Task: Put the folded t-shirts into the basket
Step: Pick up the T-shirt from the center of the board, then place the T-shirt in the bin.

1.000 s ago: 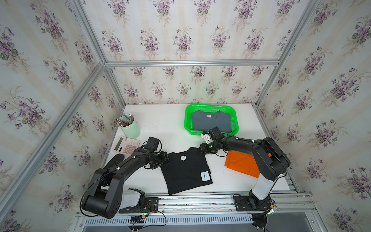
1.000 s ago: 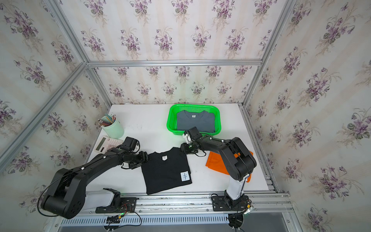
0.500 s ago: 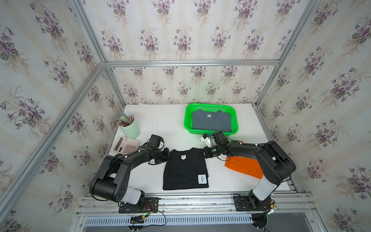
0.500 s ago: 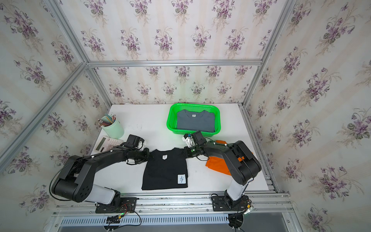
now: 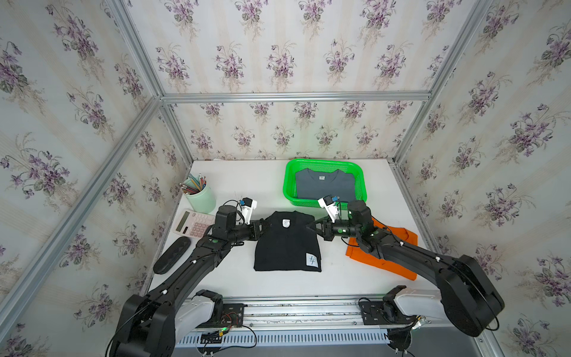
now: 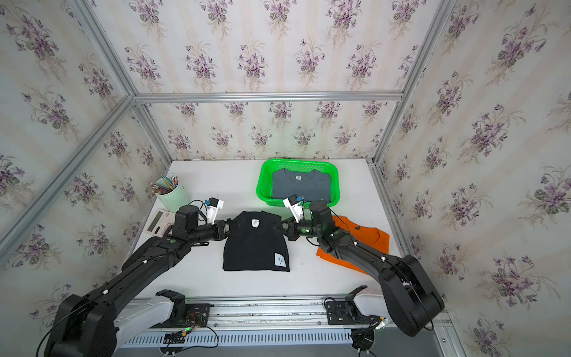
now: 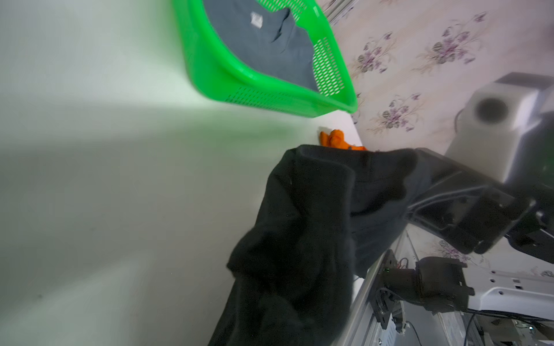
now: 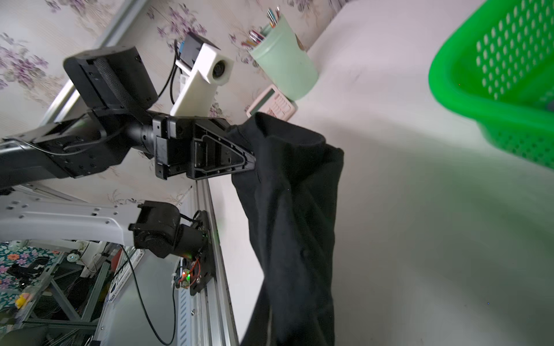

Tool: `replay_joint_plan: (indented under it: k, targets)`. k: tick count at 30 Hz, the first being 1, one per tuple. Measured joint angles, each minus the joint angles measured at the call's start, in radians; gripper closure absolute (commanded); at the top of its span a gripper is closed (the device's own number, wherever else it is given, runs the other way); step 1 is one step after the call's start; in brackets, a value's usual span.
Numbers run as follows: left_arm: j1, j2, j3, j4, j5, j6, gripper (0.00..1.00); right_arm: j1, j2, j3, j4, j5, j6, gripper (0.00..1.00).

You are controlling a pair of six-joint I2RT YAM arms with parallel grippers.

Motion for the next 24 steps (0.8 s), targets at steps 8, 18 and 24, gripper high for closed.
replay_joint_plan:
  k: [8,18,24]
  targets:
    - [-0.002,-0.083,0.143,0.053,0.016,0.018,1.0,-0.07,-0.104,0.218,-0.116,0.039,-0.08,1.0]
    - [-0.055,0.162,0.396,0.122,-0.047,0.196,1.0,-0.271,-0.076,0.397,-0.29,0.157,-0.155,1.0]
    - [-0.098,0.417,0.62,0.162,-0.071,0.291,1.0,-0.381,-0.043,0.4,-0.312,0.192,-0.174,1.0]
